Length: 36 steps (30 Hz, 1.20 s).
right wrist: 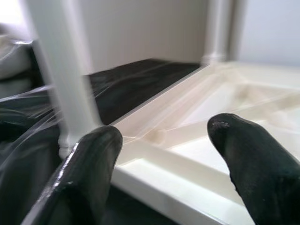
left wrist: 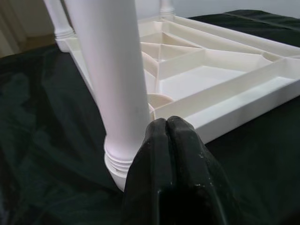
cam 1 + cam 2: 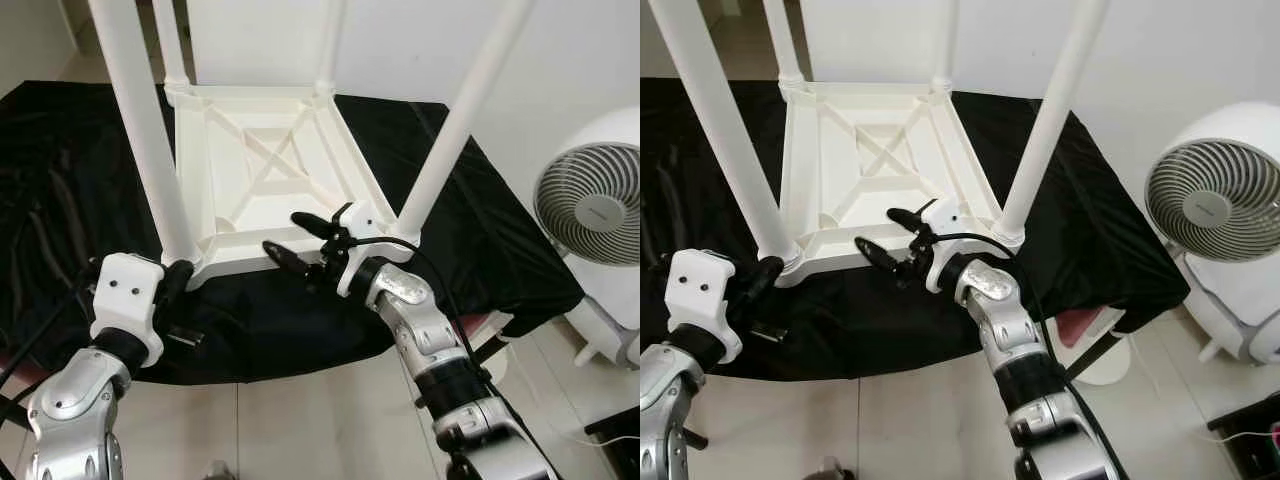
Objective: Building children table
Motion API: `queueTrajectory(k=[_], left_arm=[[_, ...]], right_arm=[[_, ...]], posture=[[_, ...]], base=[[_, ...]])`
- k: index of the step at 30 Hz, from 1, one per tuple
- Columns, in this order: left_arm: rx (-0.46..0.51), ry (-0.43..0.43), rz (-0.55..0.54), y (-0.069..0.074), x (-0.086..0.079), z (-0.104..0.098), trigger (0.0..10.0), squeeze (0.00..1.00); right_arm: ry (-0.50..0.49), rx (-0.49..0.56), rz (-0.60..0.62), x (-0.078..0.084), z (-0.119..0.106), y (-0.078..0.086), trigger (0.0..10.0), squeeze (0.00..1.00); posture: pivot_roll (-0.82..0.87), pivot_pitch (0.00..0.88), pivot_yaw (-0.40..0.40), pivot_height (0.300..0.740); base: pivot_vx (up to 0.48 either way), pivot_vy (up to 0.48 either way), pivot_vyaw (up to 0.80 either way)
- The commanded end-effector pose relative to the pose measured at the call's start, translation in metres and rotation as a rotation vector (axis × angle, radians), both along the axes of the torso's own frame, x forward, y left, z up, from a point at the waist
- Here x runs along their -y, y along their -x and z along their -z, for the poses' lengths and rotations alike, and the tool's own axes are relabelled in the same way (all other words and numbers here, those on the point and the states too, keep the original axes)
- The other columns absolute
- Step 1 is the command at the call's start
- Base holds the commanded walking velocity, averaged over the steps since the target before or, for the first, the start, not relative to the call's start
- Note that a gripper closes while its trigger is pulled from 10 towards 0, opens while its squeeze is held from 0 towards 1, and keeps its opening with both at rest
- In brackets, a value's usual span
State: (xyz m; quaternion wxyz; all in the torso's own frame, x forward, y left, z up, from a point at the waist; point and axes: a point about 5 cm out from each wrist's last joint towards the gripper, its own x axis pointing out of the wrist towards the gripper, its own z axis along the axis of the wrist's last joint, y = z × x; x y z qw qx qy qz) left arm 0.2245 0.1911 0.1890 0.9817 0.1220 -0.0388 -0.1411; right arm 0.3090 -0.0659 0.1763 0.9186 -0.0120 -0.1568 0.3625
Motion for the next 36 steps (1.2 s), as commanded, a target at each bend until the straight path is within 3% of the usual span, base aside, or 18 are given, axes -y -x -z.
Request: queueTrajectory(k=[1, 2, 7, 8, 11, 13, 16, 24, 27, 36], left_arm=[[0.037, 0.03, -0.202, -0.001, -0.005, -0.001, 10.0, 0.0], [0.016, 0.048, -0.228, -0.002, -0.001, 0.003, 10.0, 0.0], [-0.019, 0.066, -0.274, -0.004, 0.001, 0.01, 10.0, 0.0], [-0.017, 0.073, -0.344, -0.01, -0.005, 0.014, 10.0, 0.0], [-0.006, 0.056, -0.396, -0.014, -0.012, 0.017, 10.0, 0.0], [-0.006, 0.093, -0.507, -0.021, -0.032, 0.025, 10.0, 0.0], [-0.011, 0.109, -0.519, -0.023, -0.038, 0.028, 10.0, 0.0], [-0.011, 0.142, -0.472, -0.03, -0.03, 0.026, 10.0, 0.0], [-0.003, 0.086, -0.475, -0.041, -0.026, 0.025, 10.0, 0.0], [0.015, 0.055, -0.47, -0.039, -0.027, 0.029, 10.0, 0.0]], right_arm=[[0.005, 0.034, 0.143, 0.012, 0.003, 0.007, 10.0, 0.0], [0.001, 0.027, 0.238, 0.019, 0.009, 0.013, 10.0, 0.0], [0.008, -0.007, 0.386, 0.036, 0.02, 0.021, 10.0, 0.0], [0.01, -0.035, 0.496, 0.048, 0.024, 0.021, 10.0, 0.0], [0.006, -0.055, 0.556, 0.056, 0.027, 0.021, 10.0, 0.0], [-0.013, -0.076, 0.658, 0.07, 0.027, 0.017, 10.0, 0.0], [-0.017, -0.068, 0.699, 0.076, 0.024, 0.016, 10.0, 0.0], [0.016, -0.041, 0.72, 0.079, 0.02, 0.014, 10.0, 0.0], [0.021, -0.055, 0.68, 0.069, 0.02, 0.018, 10.0, 0.0], [0.041, -0.086, 0.599, 0.062, 0.027, 0.023, 10.0, 0.0]], posture=[[0.1, 0.069, -0.062, 0.74], [0.09, 0.07, -0.059, 0.74], [0.08, 0.067, -0.047, 0.74], [0.06, 0.067, -0.04, 0.74], [0.04, 0.064, -0.03, 0.74], [0.02, 0.056, -0.015, 0.74], [0.01, 0.052, -0.009, 0.74], [-0.01, 0.044, 0.007, 0.74], [-0.03, 0.053, 0.047, 0.74], [-0.05, 0.047, 0.035, 0.74]], base=[[0.0, 0.0, 0.0], [0.0, 0.0, 0.0], [0.0, 0.0, 0.0], [0.0, 0.0, 0.0], [0.0, 0.0, 0.0], [0.0, 0.0, 0.0], [0.0, 0.0, 0.0], [0.0, 0.0, 0.0], [0.0, 0.0, 0.0], [0.0, 0.0, 0.0]])
